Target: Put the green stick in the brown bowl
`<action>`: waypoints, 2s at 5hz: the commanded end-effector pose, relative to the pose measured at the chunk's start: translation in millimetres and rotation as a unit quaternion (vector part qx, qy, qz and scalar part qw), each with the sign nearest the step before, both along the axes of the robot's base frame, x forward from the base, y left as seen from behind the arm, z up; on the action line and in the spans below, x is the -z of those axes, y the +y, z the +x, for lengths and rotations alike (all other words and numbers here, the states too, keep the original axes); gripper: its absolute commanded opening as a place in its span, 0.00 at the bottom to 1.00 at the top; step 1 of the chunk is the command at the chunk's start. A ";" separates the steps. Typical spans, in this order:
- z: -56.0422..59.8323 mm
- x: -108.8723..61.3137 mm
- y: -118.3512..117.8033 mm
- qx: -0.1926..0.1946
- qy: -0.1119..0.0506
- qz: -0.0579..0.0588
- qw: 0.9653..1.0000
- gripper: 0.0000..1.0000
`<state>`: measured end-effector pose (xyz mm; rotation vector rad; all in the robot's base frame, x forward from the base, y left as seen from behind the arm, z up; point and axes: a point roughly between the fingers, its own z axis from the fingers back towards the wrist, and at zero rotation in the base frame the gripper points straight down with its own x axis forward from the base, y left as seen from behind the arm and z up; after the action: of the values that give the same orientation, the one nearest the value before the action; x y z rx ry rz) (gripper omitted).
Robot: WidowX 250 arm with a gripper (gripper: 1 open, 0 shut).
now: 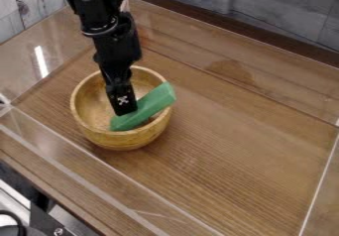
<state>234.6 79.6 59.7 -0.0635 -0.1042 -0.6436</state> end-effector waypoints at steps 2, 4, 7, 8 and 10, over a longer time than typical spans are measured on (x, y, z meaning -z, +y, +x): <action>19.6 -18.6 -8.1 -0.032 -0.030 0.004 0.999 1.00; 37.9 -43.2 -35.5 -0.085 -0.035 0.000 0.996 1.00; 31.4 -16.1 -35.9 -0.173 -0.026 0.000 0.985 0.00; 31.1 -9.5 -40.1 -0.194 -0.021 -0.005 0.981 0.00; 30.3 -4.2 -24.6 -0.179 -0.009 -0.021 0.984 1.00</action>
<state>253.7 50.9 51.3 -0.0996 -0.0916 -0.2800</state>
